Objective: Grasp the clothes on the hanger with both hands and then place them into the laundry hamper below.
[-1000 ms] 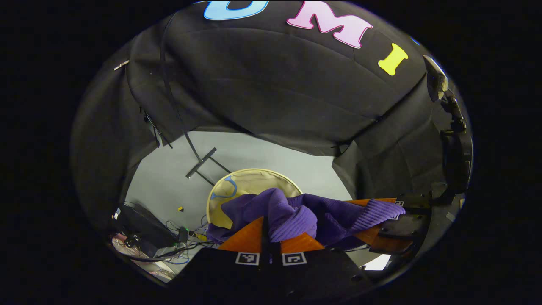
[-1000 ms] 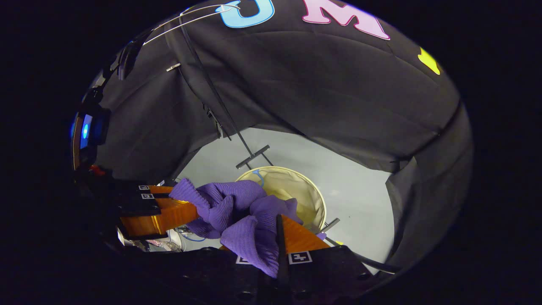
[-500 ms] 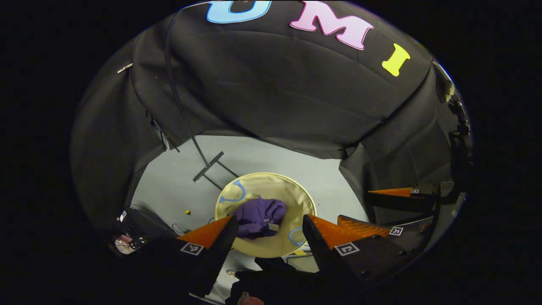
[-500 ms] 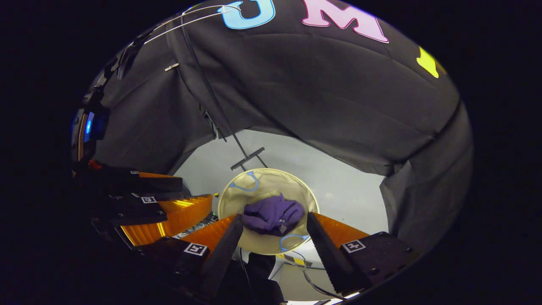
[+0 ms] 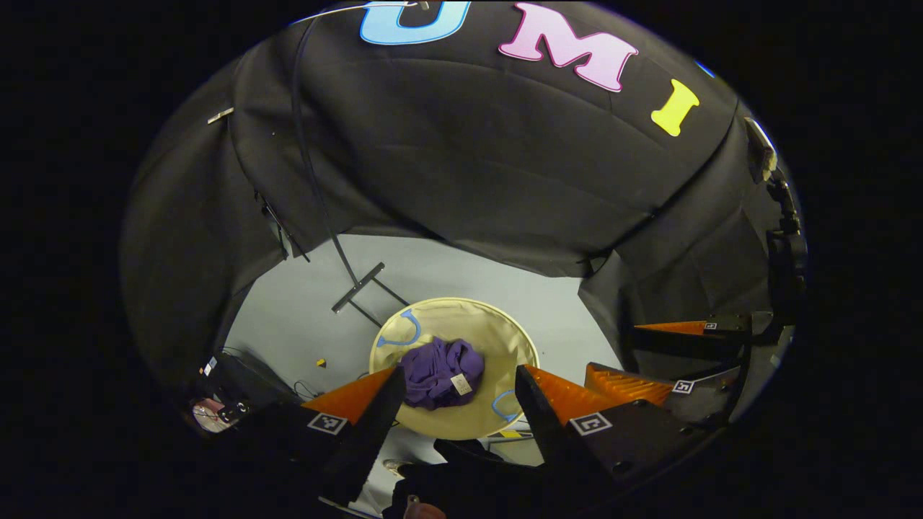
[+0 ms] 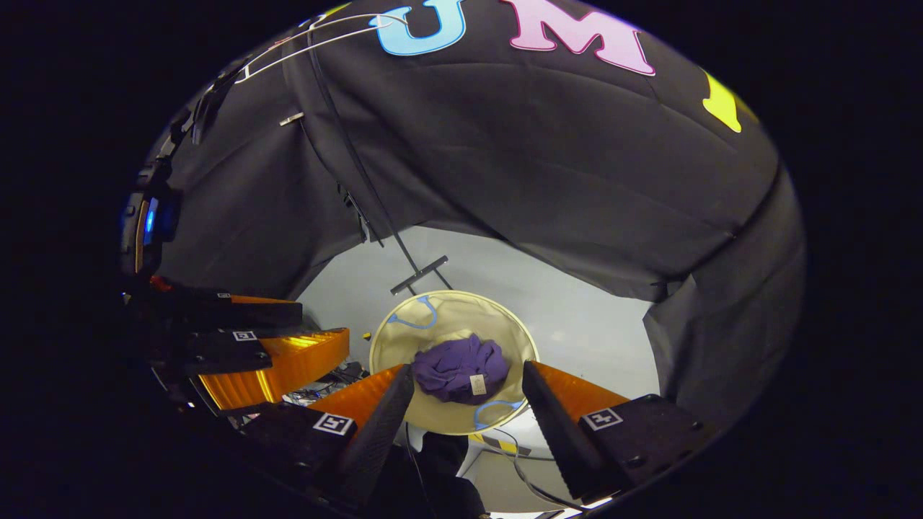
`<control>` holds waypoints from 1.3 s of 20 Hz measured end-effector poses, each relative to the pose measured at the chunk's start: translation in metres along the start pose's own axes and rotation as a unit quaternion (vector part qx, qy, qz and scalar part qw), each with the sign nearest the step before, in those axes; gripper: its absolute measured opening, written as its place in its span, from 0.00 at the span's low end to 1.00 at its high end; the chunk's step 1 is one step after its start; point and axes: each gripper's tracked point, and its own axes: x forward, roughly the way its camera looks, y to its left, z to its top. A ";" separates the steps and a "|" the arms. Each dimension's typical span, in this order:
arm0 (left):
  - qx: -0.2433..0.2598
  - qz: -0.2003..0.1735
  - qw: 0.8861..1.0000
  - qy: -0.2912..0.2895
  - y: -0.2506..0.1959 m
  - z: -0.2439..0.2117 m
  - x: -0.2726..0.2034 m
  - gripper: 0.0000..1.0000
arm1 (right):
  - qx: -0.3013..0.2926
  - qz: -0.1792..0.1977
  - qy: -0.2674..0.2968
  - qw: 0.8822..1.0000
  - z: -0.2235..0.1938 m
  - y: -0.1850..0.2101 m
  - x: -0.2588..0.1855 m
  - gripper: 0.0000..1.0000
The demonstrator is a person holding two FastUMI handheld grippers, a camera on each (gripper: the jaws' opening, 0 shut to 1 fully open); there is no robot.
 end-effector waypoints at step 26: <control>0.126 -0.128 0.918 -0.354 0.035 0.016 -0.333 0.95 | 0.082 -0.098 -0.418 0.900 0.056 0.159 -0.310 0.98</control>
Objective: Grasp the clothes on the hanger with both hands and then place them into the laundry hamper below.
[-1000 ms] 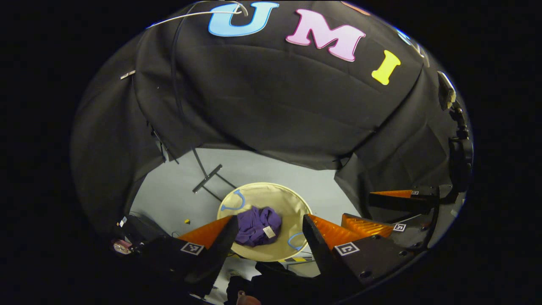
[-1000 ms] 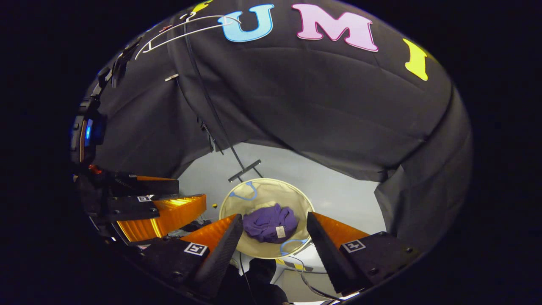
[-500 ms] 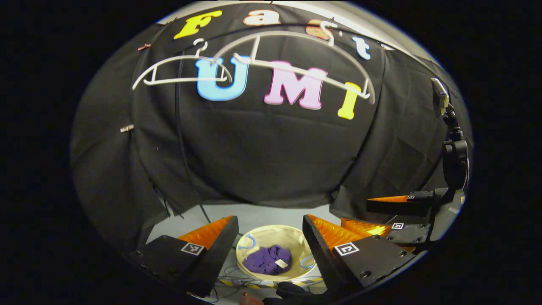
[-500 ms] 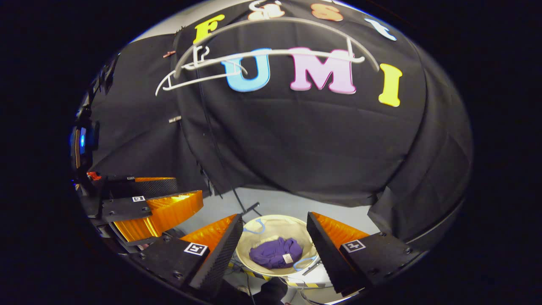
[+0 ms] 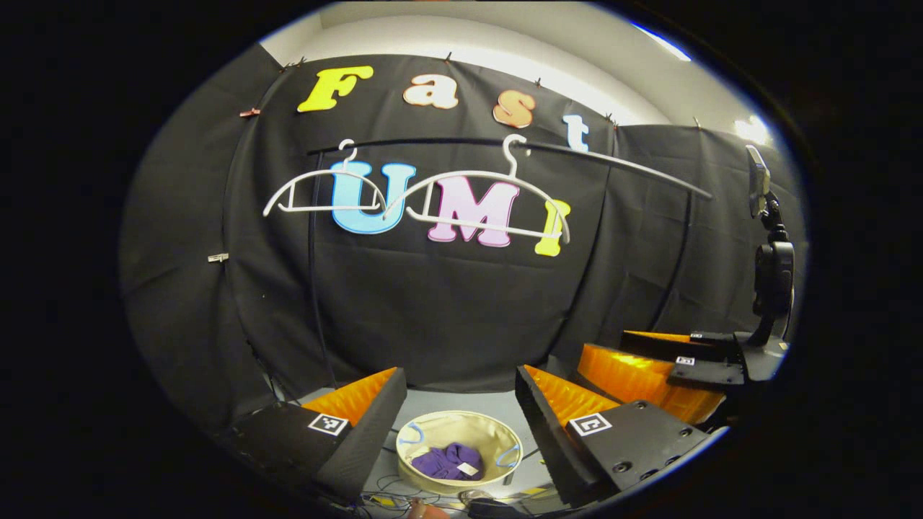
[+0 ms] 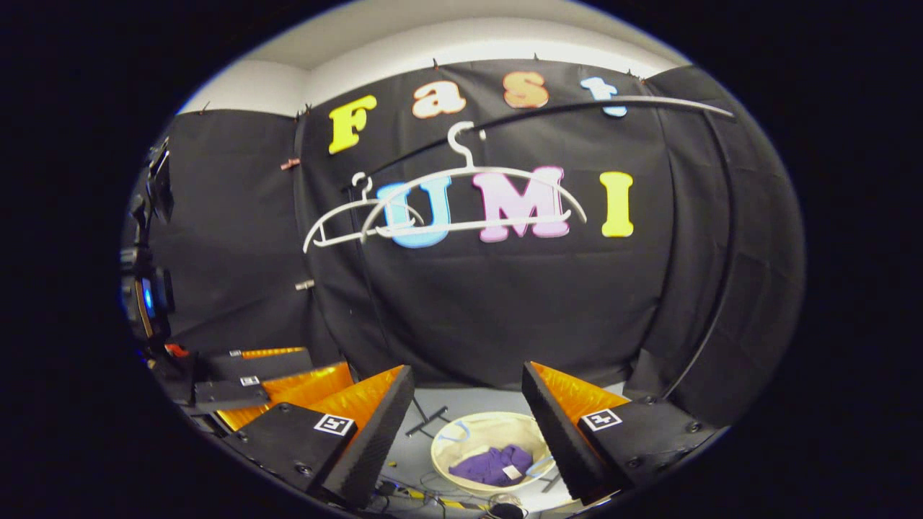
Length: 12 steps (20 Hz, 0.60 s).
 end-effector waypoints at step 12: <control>0.051 -0.016 0.984 -0.172 -0.061 0.092 -0.091 0.94 | -0.051 -0.017 -0.167 0.984 0.090 -0.003 -0.097 0.97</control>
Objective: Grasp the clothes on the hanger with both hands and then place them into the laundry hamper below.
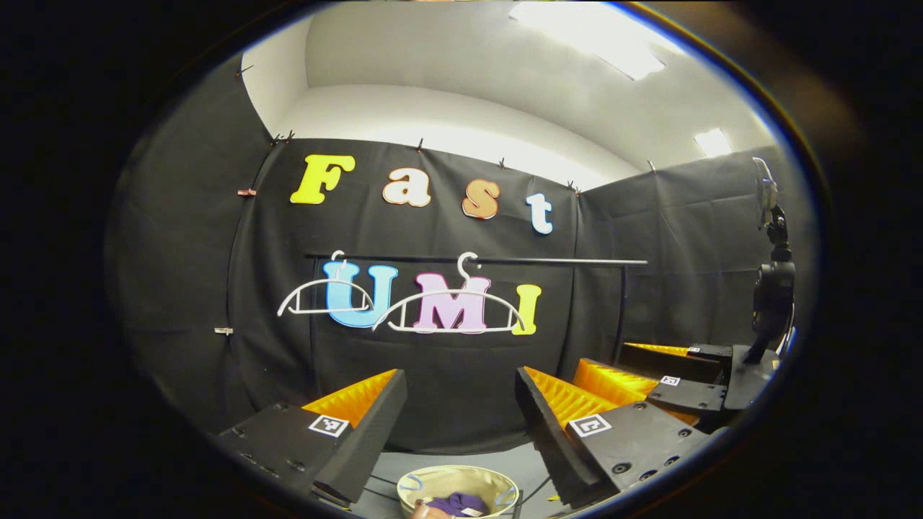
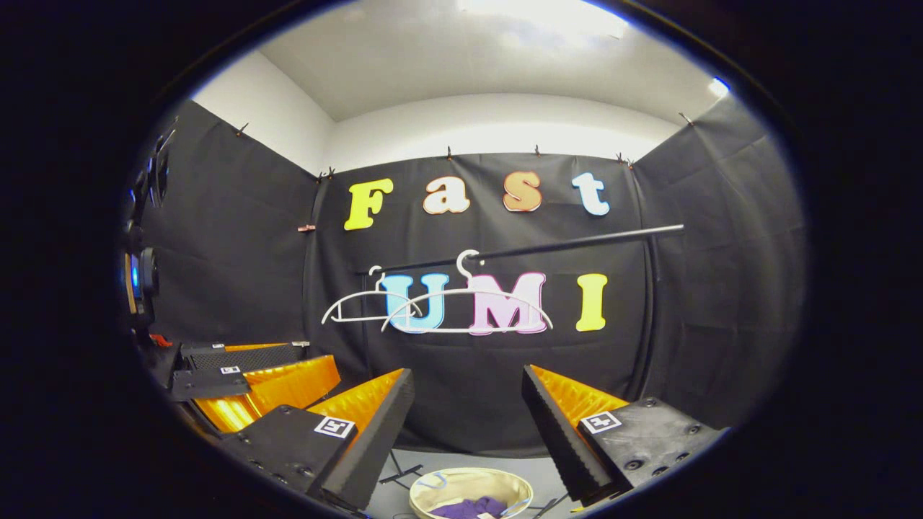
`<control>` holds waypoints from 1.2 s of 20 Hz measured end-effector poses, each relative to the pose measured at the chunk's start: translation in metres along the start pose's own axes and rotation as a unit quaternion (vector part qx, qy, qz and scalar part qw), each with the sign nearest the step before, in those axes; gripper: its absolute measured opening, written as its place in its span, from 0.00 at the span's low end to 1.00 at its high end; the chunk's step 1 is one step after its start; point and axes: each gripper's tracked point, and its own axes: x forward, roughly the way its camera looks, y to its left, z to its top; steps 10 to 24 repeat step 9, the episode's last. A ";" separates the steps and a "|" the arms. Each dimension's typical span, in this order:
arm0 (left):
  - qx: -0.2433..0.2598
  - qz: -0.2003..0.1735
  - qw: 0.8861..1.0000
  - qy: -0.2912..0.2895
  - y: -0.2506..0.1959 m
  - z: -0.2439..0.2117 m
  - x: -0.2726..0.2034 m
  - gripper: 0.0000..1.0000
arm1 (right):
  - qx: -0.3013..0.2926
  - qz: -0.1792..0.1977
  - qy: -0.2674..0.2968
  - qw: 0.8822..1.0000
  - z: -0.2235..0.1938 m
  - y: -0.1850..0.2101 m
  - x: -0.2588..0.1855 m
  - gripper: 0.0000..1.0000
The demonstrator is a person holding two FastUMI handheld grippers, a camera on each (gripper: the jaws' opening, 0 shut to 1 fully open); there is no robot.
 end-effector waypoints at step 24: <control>0.028 0.033 0.999 -0.024 -0.024 0.032 -0.006 0.98 | 0.014 0.023 -0.062 0.998 0.055 -0.018 -0.011 0.92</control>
